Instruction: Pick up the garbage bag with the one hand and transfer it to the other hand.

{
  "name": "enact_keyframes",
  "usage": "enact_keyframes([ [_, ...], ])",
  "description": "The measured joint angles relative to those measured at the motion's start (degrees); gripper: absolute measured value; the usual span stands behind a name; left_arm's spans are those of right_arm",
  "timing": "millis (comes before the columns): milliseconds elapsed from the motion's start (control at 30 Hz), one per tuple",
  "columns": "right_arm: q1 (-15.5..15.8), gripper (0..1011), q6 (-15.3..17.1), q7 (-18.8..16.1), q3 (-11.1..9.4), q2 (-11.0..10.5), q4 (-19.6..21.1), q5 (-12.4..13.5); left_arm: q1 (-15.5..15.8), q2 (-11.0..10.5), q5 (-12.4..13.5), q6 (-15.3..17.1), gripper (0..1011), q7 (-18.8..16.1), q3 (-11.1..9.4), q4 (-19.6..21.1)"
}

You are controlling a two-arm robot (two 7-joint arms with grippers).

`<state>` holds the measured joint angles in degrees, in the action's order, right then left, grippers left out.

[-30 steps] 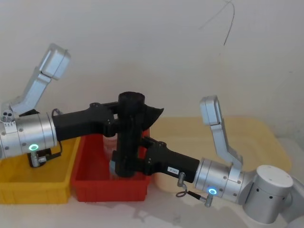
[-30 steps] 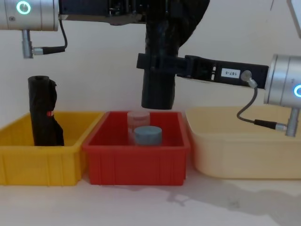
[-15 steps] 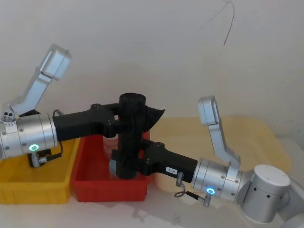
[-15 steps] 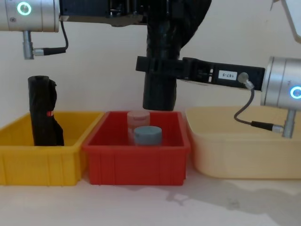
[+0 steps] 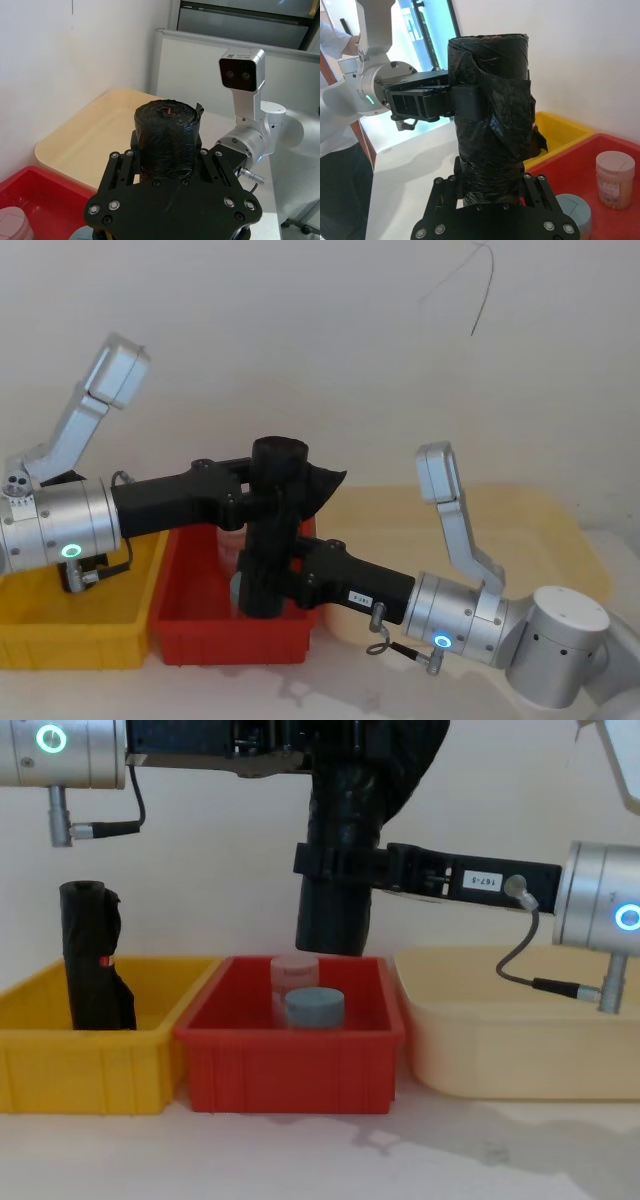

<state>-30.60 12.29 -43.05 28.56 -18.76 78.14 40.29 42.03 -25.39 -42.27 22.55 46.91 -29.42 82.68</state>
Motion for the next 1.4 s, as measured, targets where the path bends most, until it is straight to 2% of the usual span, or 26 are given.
enact_keyframes([
  [100, -0.01, 546, 0.00, -0.02, 0.03, 0.00, -0.02, 0.03, 0.01, 0.00, -0.02, 0.00, 524, 0.01, -0.02, -0.02],
  [200, -0.01, 546, -0.17, 0.02, 0.03, 0.01, -0.02, 0.07, 0.02, 0.00, -0.02, 0.00, 623, 0.02, -0.04, -0.06],
  [300, 0.00, 546, -0.48, 0.19, -0.03, 0.05, -0.02, 0.09, 0.03, 0.00, -0.03, 0.00, 675, 0.03, -0.06, -0.06],
  [400, 0.09, 546, -1.11, 0.83, -0.26, 0.11, -0.01, 0.10, 0.04, -0.04, -0.06, 0.00, 781, 0.02, -0.07, -0.07],
  [433, 0.09, 546, -1.23, 0.99, -0.35, 0.12, -0.01, 0.10, 0.04, -0.04, -0.06, 0.00, 781, 0.02, -0.07, -0.07],
  [500, 0.09, 546, -1.61, 1.44, -0.58, 0.12, 0.01, 0.10, -0.01, -0.18, -0.12, 0.00, 879, -0.18, -0.06, 0.02],
  [700, 0.06, 546, -2.32, 2.31, -1.19, -0.15, 0.02, 0.12, -0.67, -0.64, -0.33, 0.00, 1000, -1.50, 0.55, 0.66],
  [867, -0.08, 546, -2.77, 3.19, -1.78, -0.80, -0.04, 0.20, -1.68, -1.30, -0.76, 0.00, 1001, -3.25, 1.65, 1.56],
  [1067, -0.35, 546, -2.89, 4.10, -2.29, -1.75, -0.47, 0.22, -3.59, -2.55, -1.84, 0.00, 1001, -5.96, 4.02, 2.98],
  [1133, -0.54, 546, -2.88, 4.49, -2.44, -2.24, -0.80, 0.17, -4.79, -3.28, -2.65, 0.00, 1001, -7.44, 5.50, 3.86],
  [1200, -0.68, 546, -2.83, 4.75, -2.51, -2.54, -1.04, 0.08, -5.14, -3.48, -2.89, 0.00, 1001, -7.80, 5.92, 4.03],
  [1267, -0.95, 546, -2.68, 5.24, -2.59, -3.05, -1.52, -0.23, -6.39, -4.20, -3.81, -0.02, 1001, -8.94, 7.46, 4.85],
  [1400, -1.49, 546, -2.38, 6.10, -2.63, -3.78, -2.34, -0.77, -7.71, -4.90, -4.89, -0.02, 1001, -10.09, 8.96, 5.60],
])
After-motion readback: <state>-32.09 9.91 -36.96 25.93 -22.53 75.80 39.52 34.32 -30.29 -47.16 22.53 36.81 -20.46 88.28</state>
